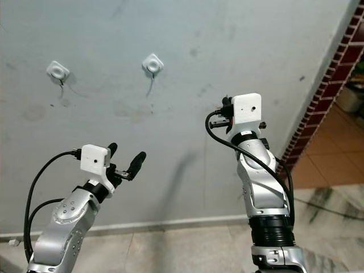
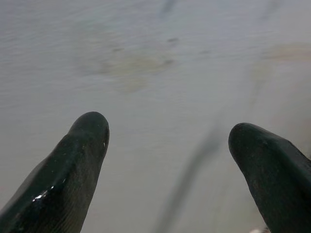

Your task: Hang keys on a hook

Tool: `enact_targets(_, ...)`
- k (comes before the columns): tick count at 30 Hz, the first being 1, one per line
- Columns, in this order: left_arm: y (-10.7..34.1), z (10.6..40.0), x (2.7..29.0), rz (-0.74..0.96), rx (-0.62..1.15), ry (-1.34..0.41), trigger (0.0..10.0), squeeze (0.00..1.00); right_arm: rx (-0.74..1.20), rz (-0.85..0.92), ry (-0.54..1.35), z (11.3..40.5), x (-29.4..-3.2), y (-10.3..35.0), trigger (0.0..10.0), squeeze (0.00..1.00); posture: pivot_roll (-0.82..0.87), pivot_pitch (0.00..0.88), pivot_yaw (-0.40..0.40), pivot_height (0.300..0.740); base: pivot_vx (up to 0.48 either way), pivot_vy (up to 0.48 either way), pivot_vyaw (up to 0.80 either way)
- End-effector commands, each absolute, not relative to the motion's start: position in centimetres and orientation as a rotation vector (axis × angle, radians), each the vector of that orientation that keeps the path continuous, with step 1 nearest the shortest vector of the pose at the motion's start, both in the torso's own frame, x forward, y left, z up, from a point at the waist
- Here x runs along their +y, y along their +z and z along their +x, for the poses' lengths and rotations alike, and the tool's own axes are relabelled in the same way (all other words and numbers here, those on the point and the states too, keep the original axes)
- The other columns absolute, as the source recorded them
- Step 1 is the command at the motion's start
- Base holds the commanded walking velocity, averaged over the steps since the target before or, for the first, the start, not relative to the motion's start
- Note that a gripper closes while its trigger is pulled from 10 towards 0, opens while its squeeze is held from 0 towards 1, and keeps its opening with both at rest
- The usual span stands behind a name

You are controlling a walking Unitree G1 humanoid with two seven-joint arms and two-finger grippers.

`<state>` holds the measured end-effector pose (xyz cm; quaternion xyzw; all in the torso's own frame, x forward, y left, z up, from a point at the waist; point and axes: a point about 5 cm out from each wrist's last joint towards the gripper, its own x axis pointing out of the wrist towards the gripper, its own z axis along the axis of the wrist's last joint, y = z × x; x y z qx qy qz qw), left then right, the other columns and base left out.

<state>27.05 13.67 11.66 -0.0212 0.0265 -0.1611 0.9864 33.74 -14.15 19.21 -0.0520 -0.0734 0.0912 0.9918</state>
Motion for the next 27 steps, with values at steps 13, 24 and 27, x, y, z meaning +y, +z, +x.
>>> enact_targets(13,11.4,25.7,15.6,0.061,0.047,-0.183,10.0,0.00,-0.127,-0.115,0.369,32.5,-12.1,18.6,10.0,0.00,-0.01,0.000,0.025,0.740,0.000,0.000,0.00)
enact_targets(24,11.9,27.2,15.2,0.065,0.028,-0.196,10.0,0.00,-0.170,-0.150,0.360,32.4,-11.6,19.3,10.0,0.00,-0.05,0.000,0.057,0.740,0.000,0.000,0.22)
enact_targets(27,12.1,27.4,15.2,0.064,0.023,-0.195,10.0,0.00,-0.164,-0.149,0.358,32.4,-11.7,19.2,10.0,0.00,-0.05,0.000,0.057,0.740,0.000,0.000,0.80)
